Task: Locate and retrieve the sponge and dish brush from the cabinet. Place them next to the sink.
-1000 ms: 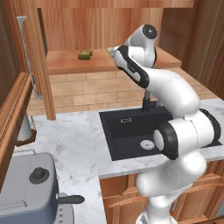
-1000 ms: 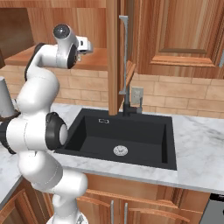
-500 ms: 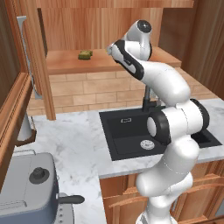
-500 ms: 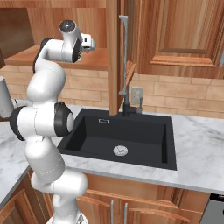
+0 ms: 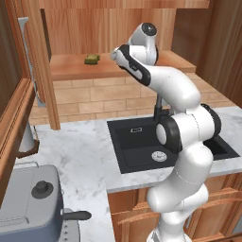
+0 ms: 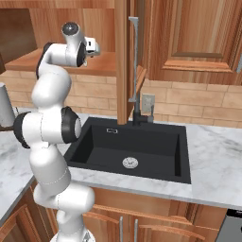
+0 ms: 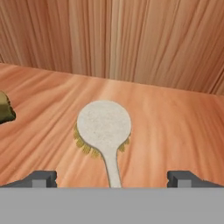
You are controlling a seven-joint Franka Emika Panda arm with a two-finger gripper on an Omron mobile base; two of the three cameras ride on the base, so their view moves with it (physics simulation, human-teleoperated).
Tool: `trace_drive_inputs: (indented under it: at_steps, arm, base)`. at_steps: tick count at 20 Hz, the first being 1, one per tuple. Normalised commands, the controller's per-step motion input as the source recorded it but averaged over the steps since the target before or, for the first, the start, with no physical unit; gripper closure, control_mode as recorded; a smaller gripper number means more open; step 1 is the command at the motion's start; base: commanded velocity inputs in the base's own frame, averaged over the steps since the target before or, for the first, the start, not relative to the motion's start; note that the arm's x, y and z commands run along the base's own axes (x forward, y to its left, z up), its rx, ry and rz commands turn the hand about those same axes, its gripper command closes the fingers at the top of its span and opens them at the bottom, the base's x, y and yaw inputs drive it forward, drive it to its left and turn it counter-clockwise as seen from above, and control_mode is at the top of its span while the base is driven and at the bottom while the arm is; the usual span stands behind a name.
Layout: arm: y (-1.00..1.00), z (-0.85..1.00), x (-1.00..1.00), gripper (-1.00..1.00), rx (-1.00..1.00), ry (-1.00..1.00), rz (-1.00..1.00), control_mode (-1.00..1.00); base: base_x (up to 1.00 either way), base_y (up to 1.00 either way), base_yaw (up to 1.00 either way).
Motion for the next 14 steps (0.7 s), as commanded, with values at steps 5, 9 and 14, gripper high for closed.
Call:
trace_drive_inputs:
  at_steps: [5, 9, 14]
  arm:
    - [0.0, -0.36, 0.0, -1.0, 0.0, 0.0, -0.02, -1.0]
    - [-0.04, -0.18, 0.04, -1.0, 0.01, 0.0, 0.0, -1.0]
    - [0.0, -0.12, 0.01, 1.0, 0.0, 0.0, 0.0, -1.0]
  base:
    - [0.0, 0.0, 0.0]
    - [0.0, 0.0, 0.0]
    - [0.0, 0.0, 0.0]
